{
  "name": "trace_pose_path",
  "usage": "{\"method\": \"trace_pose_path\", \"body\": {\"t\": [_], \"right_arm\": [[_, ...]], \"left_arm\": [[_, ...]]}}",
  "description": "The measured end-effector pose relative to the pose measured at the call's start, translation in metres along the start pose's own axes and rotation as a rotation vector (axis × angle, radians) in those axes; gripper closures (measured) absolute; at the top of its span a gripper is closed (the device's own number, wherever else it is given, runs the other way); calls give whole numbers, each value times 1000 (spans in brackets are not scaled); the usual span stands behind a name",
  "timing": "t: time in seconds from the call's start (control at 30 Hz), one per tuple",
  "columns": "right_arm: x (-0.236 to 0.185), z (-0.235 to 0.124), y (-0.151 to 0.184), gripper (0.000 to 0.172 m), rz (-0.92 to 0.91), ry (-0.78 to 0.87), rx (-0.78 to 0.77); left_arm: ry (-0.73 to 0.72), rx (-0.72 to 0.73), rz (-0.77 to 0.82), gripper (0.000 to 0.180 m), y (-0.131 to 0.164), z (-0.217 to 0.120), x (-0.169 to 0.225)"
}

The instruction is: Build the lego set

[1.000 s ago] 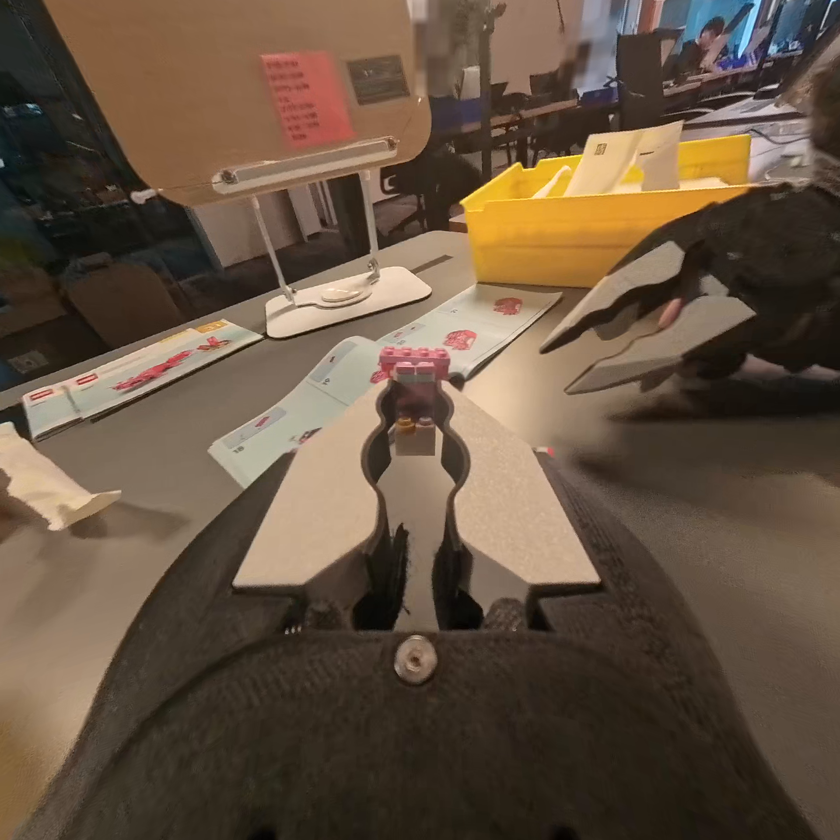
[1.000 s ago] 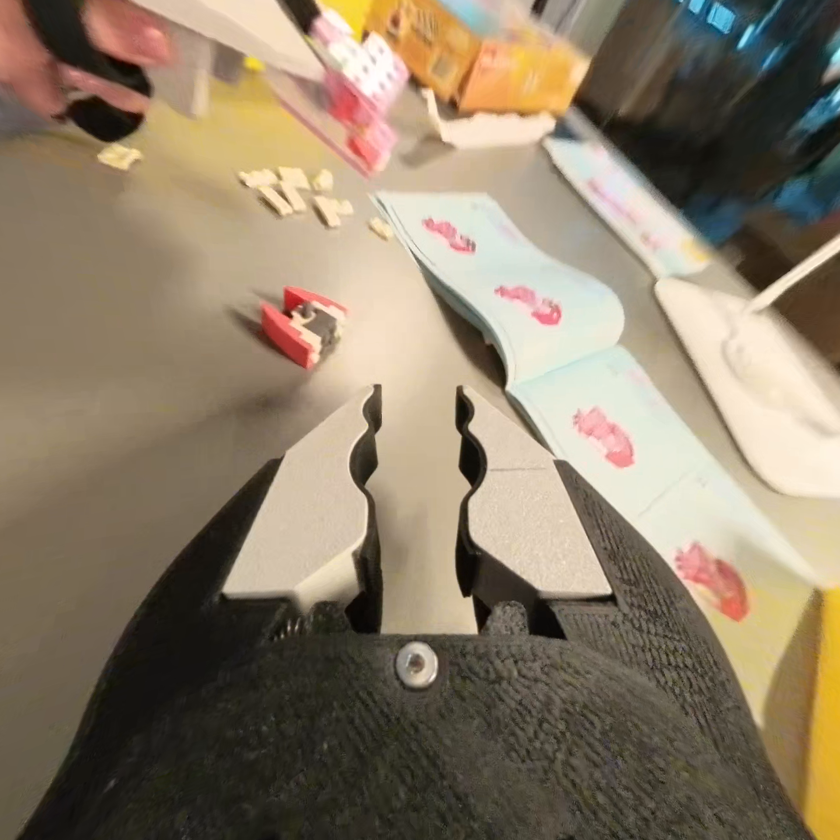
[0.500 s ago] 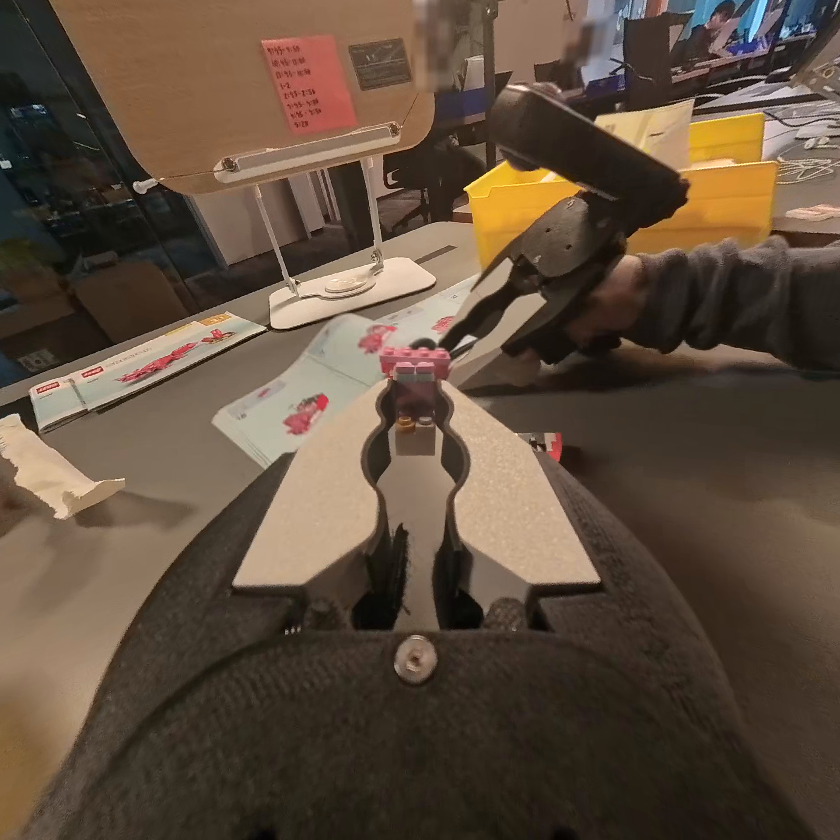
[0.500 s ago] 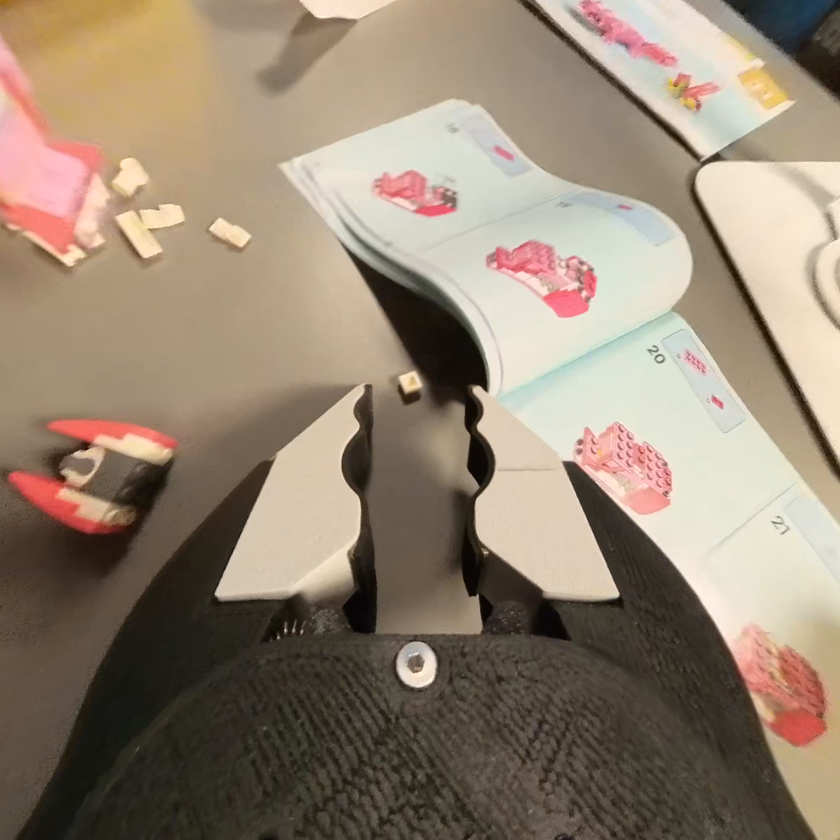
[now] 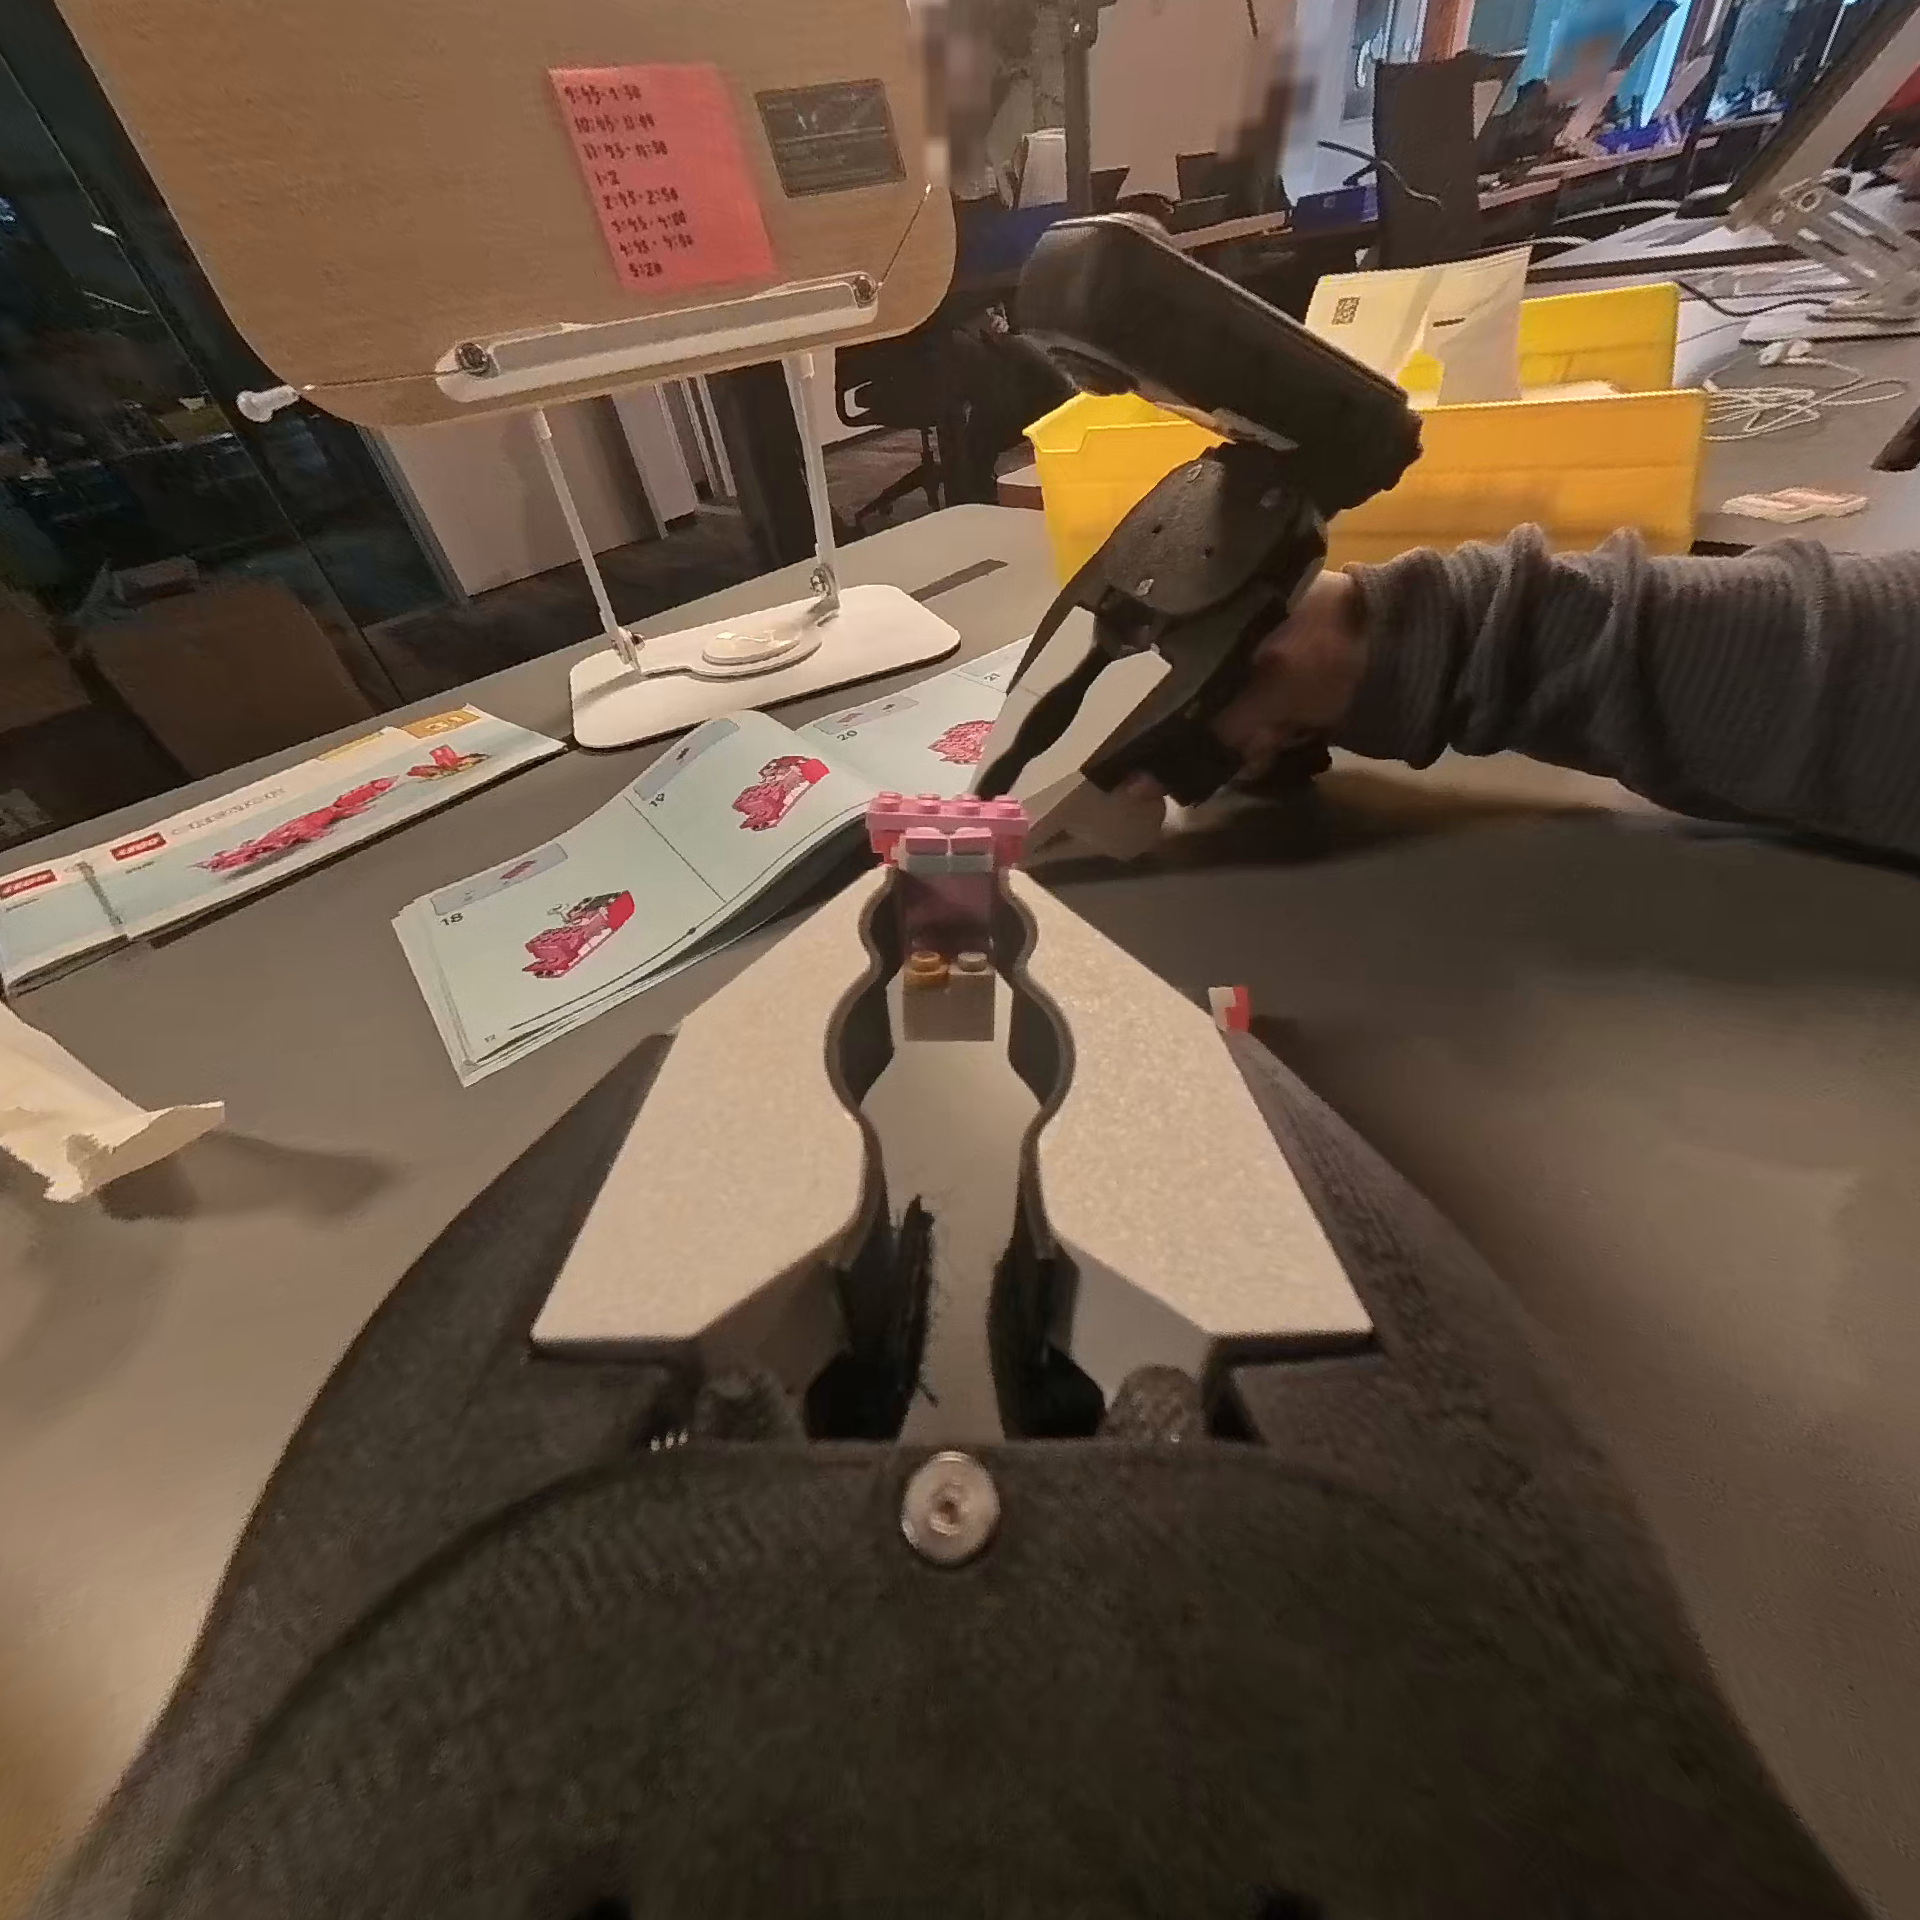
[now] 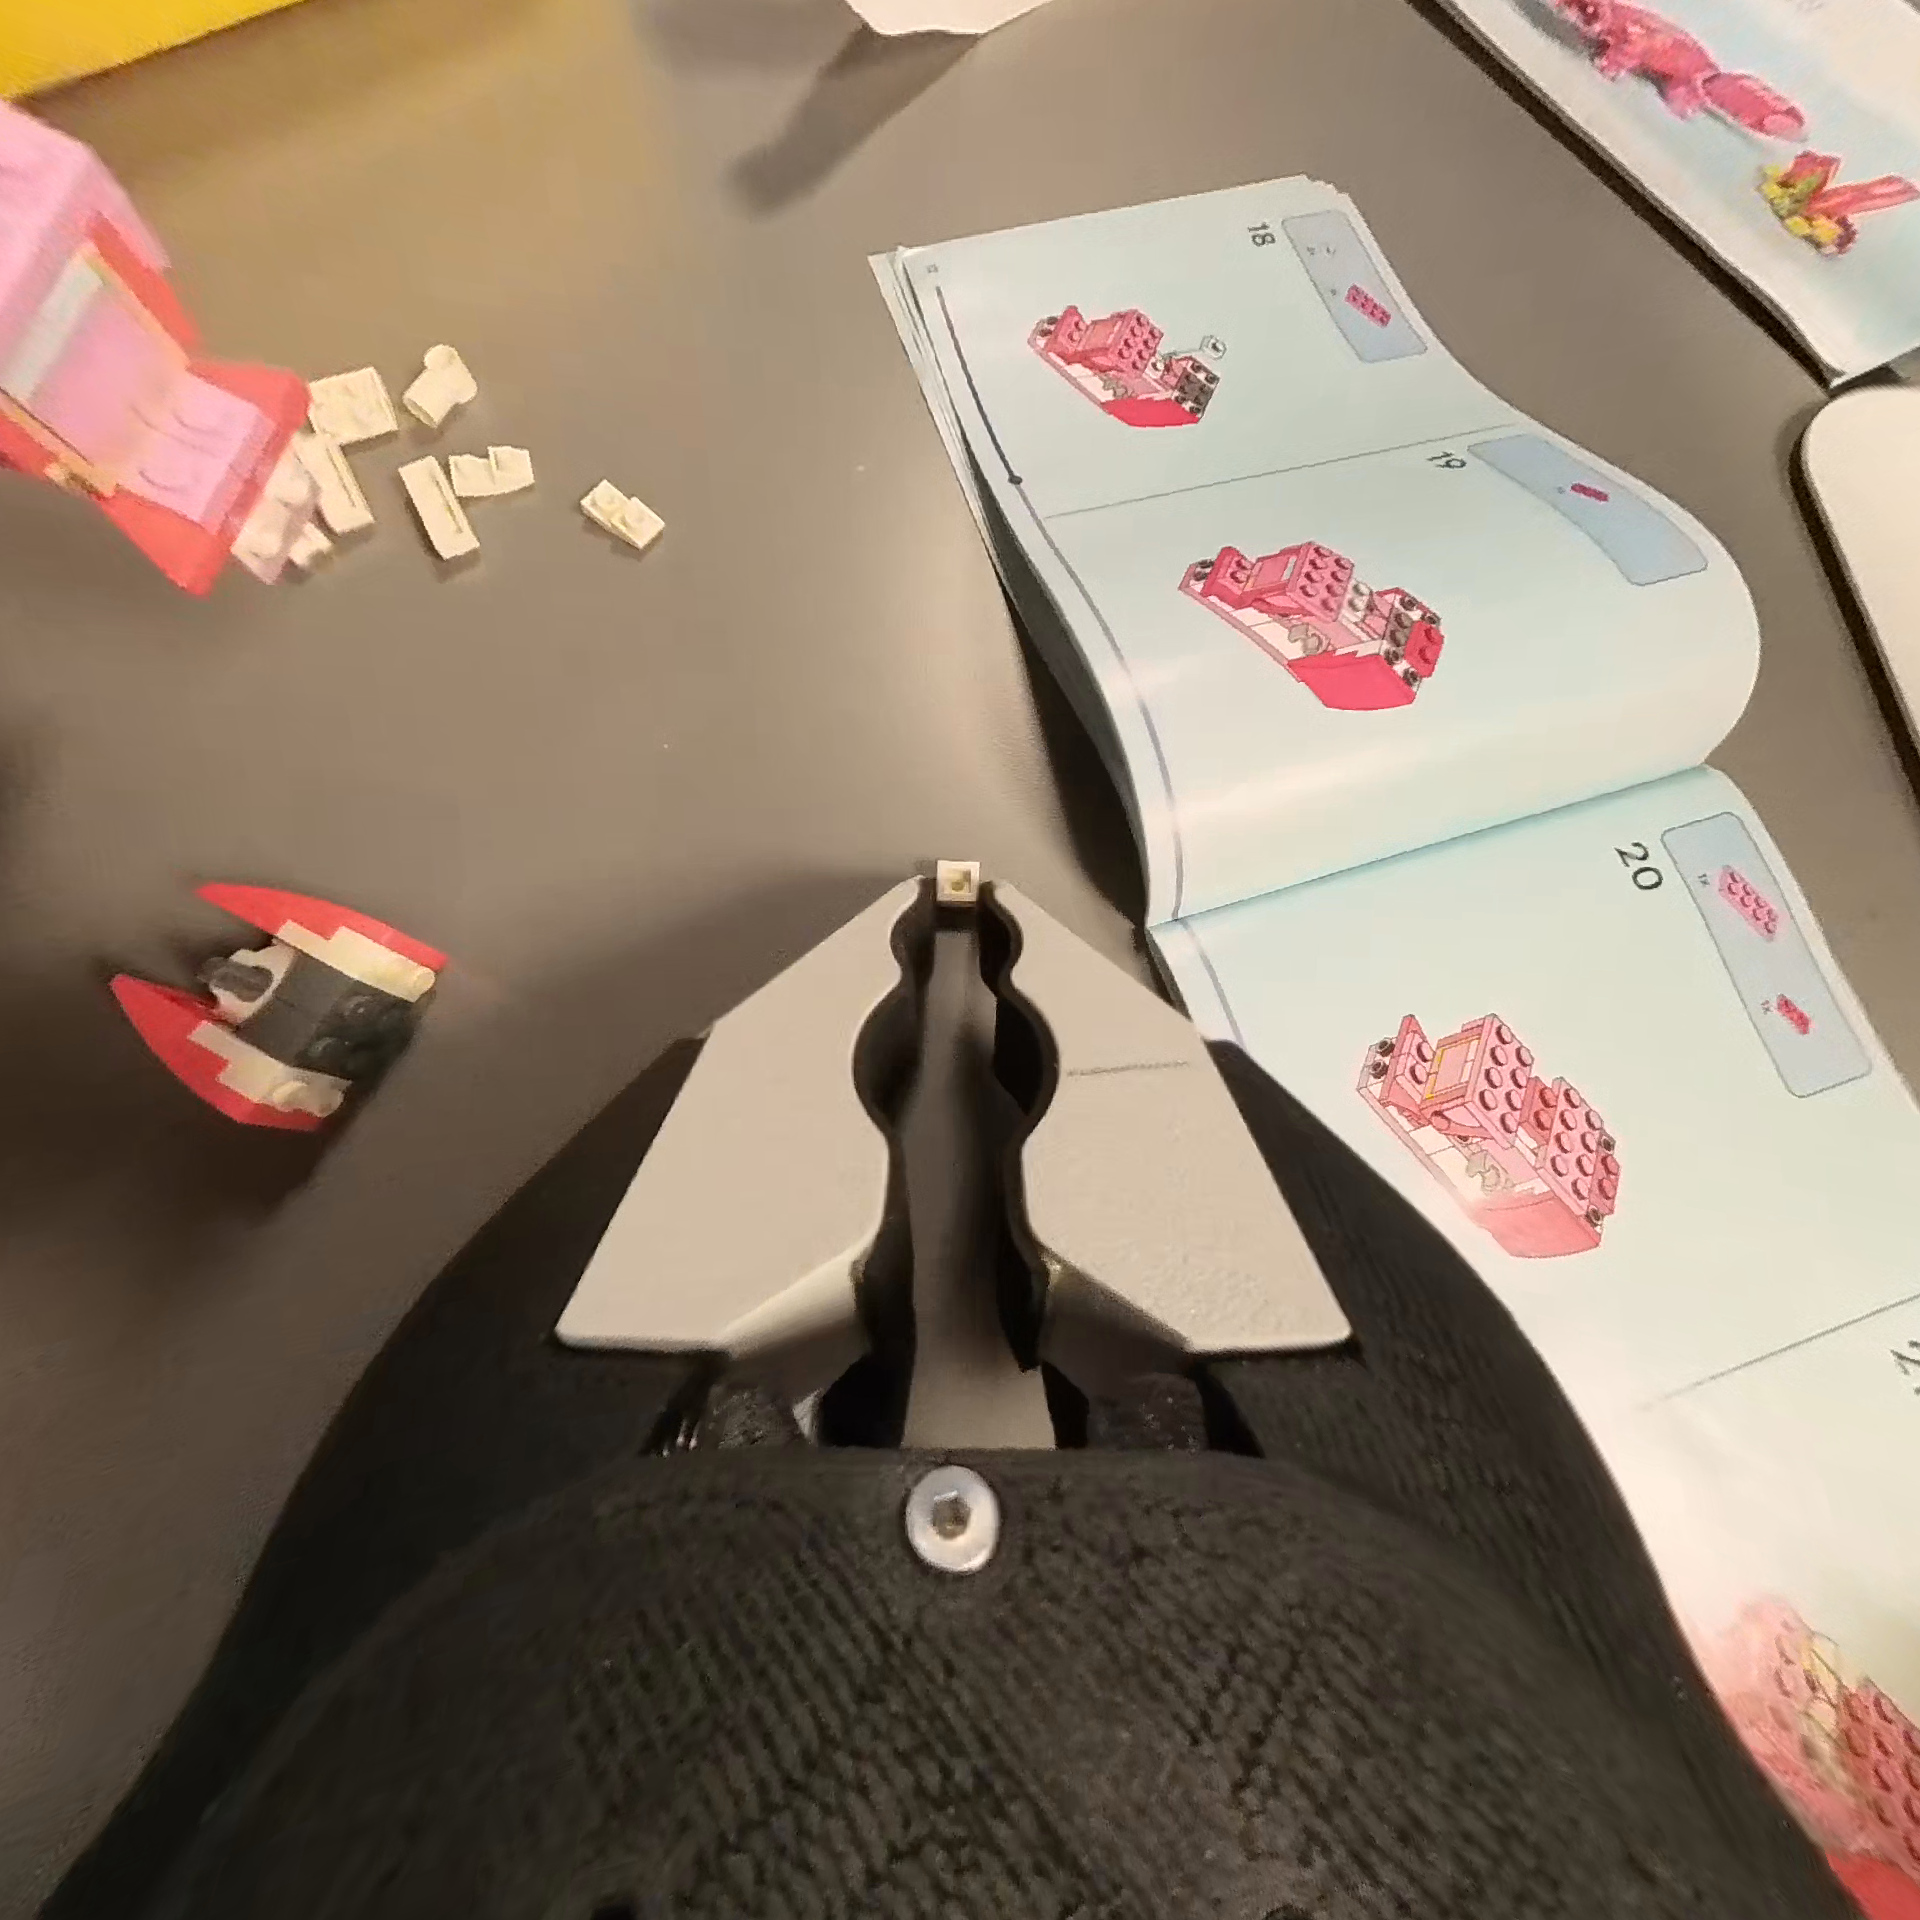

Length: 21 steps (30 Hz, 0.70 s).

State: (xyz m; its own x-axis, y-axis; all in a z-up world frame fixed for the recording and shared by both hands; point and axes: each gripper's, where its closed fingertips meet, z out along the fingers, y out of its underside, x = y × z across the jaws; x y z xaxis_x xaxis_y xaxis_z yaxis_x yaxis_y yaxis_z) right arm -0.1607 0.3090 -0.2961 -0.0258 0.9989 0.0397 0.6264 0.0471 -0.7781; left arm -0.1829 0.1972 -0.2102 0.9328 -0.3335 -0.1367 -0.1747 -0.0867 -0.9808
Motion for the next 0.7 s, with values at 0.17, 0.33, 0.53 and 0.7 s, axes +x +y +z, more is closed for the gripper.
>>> {"method": "trace_pose_path", "body": {"t": [0.17, 0.33, 0.53, 0.7], "right_arm": [[-3, -19, 2, 166, -388, 130, -28], [-10, -57, 16, 166, -1289, 301, -325], [-43, -73, 52, 165, -2088, 93, -565], [-77, -79, 58, 146, -2118, -38, -480]], "left_arm": [[8, -8, 9, 165, 1, 1, 2], [31, -6, 6, 165, 0, 2, 8], [57, -21, 36, 165, 2, 4, 17], [79, -31, 53, 165, 3, 5, 23]]}}
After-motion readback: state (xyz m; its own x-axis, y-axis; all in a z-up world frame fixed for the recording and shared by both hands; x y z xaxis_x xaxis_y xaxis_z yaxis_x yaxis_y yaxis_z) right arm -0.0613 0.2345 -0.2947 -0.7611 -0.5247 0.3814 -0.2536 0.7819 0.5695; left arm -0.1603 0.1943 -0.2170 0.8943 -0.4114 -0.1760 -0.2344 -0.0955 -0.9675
